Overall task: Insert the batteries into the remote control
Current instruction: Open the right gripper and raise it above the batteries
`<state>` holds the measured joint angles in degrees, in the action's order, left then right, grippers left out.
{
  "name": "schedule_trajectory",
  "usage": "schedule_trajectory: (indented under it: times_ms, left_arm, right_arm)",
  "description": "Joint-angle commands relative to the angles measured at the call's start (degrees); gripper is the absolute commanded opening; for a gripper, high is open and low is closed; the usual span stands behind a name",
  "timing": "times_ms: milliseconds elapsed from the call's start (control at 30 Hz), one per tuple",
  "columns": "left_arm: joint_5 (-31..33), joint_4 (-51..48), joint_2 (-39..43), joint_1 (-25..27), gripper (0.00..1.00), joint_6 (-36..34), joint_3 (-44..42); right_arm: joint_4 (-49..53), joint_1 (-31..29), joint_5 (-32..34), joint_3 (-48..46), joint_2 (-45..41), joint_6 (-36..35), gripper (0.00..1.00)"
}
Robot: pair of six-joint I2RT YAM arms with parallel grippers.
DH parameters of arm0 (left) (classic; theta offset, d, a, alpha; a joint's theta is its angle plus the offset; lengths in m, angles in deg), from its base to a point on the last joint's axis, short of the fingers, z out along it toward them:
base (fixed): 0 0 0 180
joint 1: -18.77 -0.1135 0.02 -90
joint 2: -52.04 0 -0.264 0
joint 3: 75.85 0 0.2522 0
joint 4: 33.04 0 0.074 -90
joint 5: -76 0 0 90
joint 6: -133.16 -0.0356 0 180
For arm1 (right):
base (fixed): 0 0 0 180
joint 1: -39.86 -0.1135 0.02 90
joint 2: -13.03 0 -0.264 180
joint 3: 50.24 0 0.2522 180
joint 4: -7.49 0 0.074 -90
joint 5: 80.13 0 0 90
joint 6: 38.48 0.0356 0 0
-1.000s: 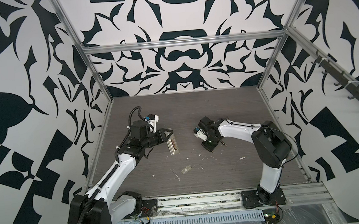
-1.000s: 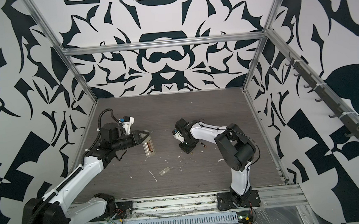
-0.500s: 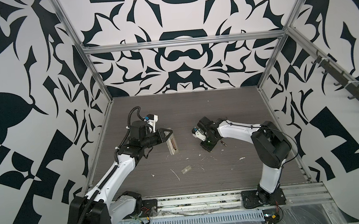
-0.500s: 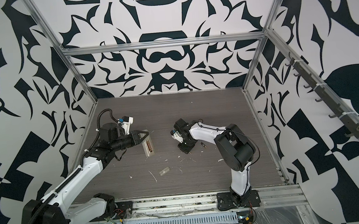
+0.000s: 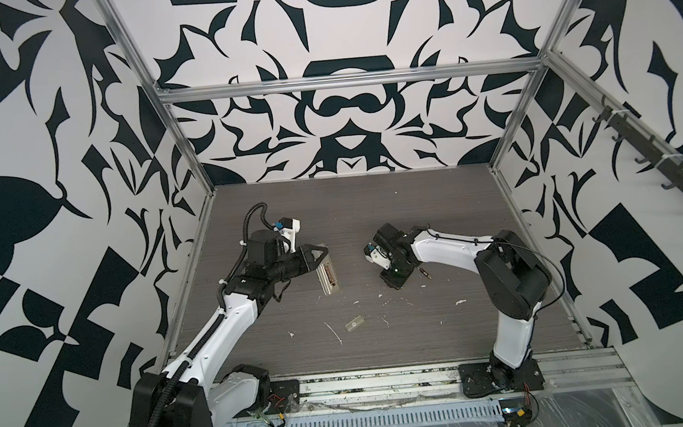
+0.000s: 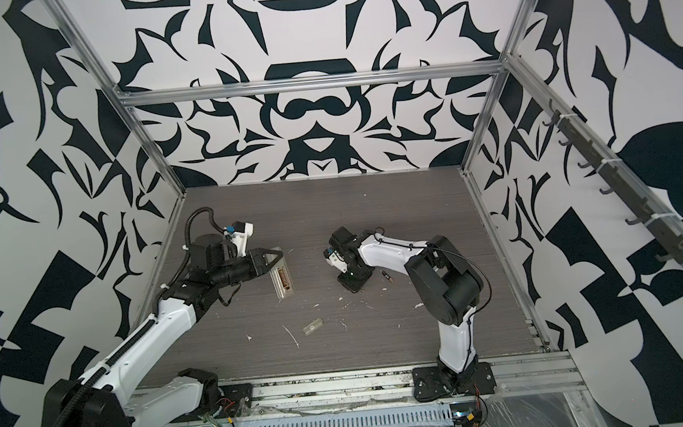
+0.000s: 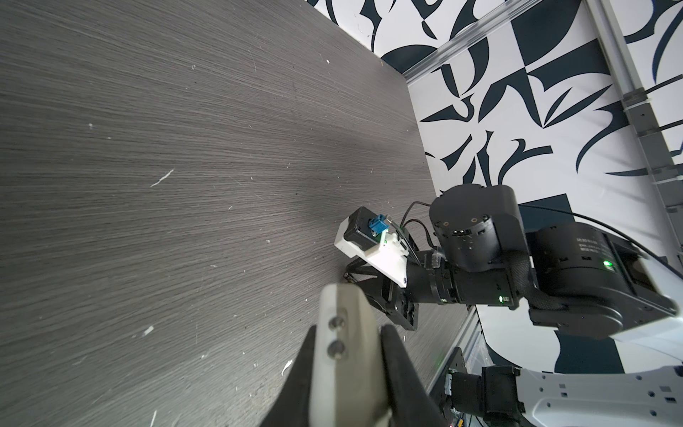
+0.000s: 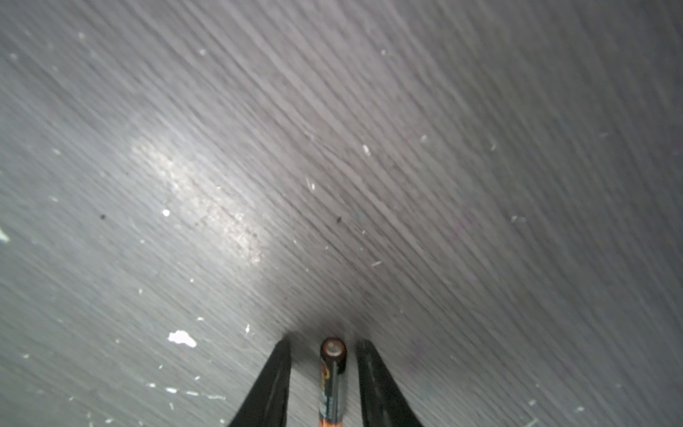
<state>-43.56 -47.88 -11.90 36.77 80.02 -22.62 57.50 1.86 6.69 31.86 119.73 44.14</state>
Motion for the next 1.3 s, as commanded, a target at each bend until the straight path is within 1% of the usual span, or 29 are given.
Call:
schedule_trajectory:
  times_ms: [0, 167, 300, 400, 633, 767, 833, 967, 1033, 1100, 1200, 1267]
  left_arm:
    - [-0.11, 1.34, -0.33, -0.25, 0.00, -0.04, 0.22]
    - [-0.07, 1.54, -0.24, -0.33, 0.00, -0.21, 0.13]
    - [0.16, 1.48, 0.19, -0.41, 0.00, -0.54, 0.04]
    - [1.04, 0.51, 0.96, -0.39, 0.00, -1.58, 0.18]
    - [6.42, -3.67, 3.50, -0.35, 0.00, -5.33, 1.14]
    - [11.63, -6.24, 5.91, -0.36, 0.00, -7.71, 1.32]
    - [13.36, -6.56, 7.24, -0.35, 0.00, -8.34, 1.40]
    - [15.37, -6.66, 9.11, -0.38, 0.00, -9.23, 0.94]
    - [15.50, -6.24, 9.96, -0.34, 0.00, -9.28, 0.53]
    - [15.65, -5.95, 10.86, -0.34, 0.00, -9.26, 0.10]
    - [16.33, -5.77, 12.20, -0.40, 0.00, -9.43, -0.13]
    - [16.72, -5.77, 12.98, -0.34, 0.00, -9.53, -0.23]
  right_arm:
    - [1.10, -0.40, 0.23, 1.80, -3.60, 1.07, 0.43]
    - [1.39, -0.41, 0.55, 2.23, -6.30, 3.92, 0.54]
    - [2.30, -0.41, 3.05, 3.29, -7.87, 9.70, 0.57]
    - [3.00, -0.39, 3.29, 3.65, -10.24, 14.80, 0.60]
    - [-0.36, -0.06, -3.85, 2.21, -16.56, 30.81, 0.75]
    - [-3.61, 0.71, -8.58, -1.17, -18.70, 42.25, 0.76]
    - [-5.41, 0.78, -9.42, -3.69, -19.86, 48.74, 0.76]
    - [-6.91, 0.90, -8.72, -8.66, -21.84, 66.71, 0.75]
    - [-4.69, 0.51, -6.94, -8.56, -22.12, 73.01, 0.76]
    - [-1.02, 0.39, -4.63, -7.40, -22.38, 76.49, 0.76]
    - [4.26, 0.36, -0.48, -4.64, -22.24, 79.51, 0.76]
    - [5.89, 0.38, 0.20, -3.80, -21.58, 82.22, 0.76]
